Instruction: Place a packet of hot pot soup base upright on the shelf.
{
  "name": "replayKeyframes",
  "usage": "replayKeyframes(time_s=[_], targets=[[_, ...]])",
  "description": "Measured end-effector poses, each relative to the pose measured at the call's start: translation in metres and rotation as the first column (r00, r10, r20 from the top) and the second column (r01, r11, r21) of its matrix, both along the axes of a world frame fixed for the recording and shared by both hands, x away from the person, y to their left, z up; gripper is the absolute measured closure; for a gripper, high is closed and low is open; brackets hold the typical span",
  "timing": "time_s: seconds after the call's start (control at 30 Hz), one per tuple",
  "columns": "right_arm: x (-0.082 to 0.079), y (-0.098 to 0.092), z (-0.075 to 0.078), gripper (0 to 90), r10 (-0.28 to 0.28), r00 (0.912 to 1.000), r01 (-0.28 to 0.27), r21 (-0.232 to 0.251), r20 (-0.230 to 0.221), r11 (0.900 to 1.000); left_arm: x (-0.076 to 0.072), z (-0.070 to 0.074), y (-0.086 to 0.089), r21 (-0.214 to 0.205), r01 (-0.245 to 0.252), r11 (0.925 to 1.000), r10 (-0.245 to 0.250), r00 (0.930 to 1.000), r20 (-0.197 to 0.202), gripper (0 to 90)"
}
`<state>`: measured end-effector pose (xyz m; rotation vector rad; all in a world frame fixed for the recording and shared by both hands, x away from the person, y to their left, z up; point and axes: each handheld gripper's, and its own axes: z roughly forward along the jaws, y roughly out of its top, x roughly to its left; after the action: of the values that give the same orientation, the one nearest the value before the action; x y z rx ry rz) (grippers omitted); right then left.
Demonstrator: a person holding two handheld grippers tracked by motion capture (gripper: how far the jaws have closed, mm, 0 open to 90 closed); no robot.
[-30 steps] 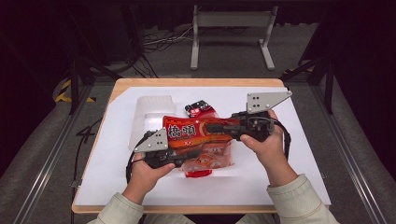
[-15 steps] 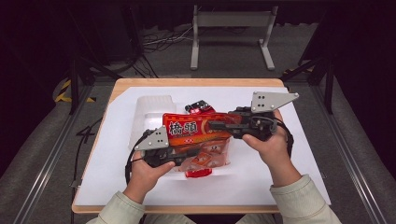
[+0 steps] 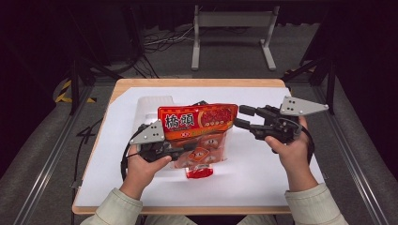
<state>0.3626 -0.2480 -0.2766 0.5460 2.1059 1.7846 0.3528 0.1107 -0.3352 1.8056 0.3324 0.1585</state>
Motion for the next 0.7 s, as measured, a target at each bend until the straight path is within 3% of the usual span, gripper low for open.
replayKeyframes(time_s=[0.23, 0.4, 0.53, 0.7], targets=[[-0.003, -0.034, -0.022, 49.5, -0.101, 0.9948, 0.101, 0.002, -0.016, 0.9949, 0.004, 0.007, 0.002, 0.001, -0.009, 1.0, 0.009, 1.0, 0.004, 71.4], [-0.002, -0.05, -0.031, 46.3, -0.17, 0.9854, 0.17, -0.073, 0.003, 0.9828, 0.005, 0.009, 0.004, -0.01, -0.017, 0.9998, 0.018, 0.9998, 0.009, 71.4], [-0.001, -0.058, -0.032, 45.1, -0.191, 0.9816, 0.19, -0.054, -0.006, 0.9802, 0.006, 0.01, 0.007, -0.009, -0.024, 0.9997, 0.024, 0.9996, 0.014, 71.4], [0.0, -0.059, -0.034, 42.4, -0.192, 0.9814, 0.191, -0.07, -0.009, 0.9792, 0.007, 0.014, 0.008, -0.02, -0.021, 0.9996, 0.021, 0.9997, 0.009, 71.4]])
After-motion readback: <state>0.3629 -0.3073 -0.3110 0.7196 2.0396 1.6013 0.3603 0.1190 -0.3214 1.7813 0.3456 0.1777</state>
